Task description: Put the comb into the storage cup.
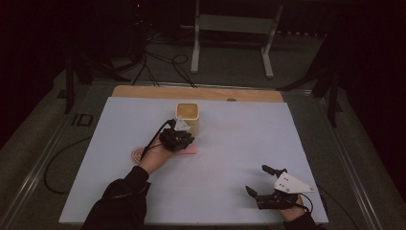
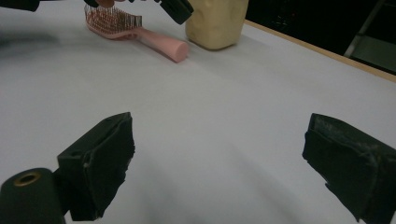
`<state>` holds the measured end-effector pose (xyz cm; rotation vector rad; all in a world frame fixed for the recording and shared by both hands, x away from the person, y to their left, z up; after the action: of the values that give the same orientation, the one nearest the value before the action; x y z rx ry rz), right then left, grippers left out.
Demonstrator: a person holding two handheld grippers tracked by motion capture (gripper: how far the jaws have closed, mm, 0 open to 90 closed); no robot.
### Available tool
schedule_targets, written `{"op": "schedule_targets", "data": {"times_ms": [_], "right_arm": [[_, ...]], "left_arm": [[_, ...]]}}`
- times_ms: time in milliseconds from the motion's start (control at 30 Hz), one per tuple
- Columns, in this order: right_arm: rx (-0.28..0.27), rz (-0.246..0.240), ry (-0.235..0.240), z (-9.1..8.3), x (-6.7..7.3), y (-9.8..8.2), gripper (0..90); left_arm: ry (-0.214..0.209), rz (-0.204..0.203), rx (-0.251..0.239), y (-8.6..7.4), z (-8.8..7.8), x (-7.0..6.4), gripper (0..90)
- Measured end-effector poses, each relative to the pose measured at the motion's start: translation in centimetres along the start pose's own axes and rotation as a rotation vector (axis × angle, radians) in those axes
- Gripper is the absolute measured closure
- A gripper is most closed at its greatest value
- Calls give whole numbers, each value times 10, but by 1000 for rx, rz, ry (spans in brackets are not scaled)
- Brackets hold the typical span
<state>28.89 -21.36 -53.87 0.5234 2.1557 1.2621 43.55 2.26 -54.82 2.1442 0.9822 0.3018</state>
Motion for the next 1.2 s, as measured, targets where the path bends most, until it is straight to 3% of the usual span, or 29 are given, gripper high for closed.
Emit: {"op": "schedule_targets", "data": {"times_ms": [67, 100, 333, 733, 1200], "right_arm": [[-1, 2, 2, 0, 1, 0, 85], [-1, -1, 3, 0, 1, 0, 85], [-1, -2, 6, 0, 1, 0, 85], [-5, -2, 8, 0, 1, 1, 85], [-9, -4, 3, -1, 1, 2, 85]], "left_arm": [[7, 3, 4, 0, 2, 0, 891], [8, -4, 17, -1, 5, 0, 894], [-1, -12, 86, -10, 17, -4, 899], [50, -23, 125, -13, 27, -1, 900], [47, -29, 159, -23, 27, -8, 900]]}}
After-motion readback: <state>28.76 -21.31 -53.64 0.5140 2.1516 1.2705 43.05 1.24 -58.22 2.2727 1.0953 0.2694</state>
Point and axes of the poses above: each handheld gripper's, and its own axes: z roughly forward along the jaws, y roughly out of its top, x roughly to its left, the point moved 10 cm from there along z, roughly forward along the jaws, and after that the axes turned 12 degrees about -z, right-handed, at the moved point
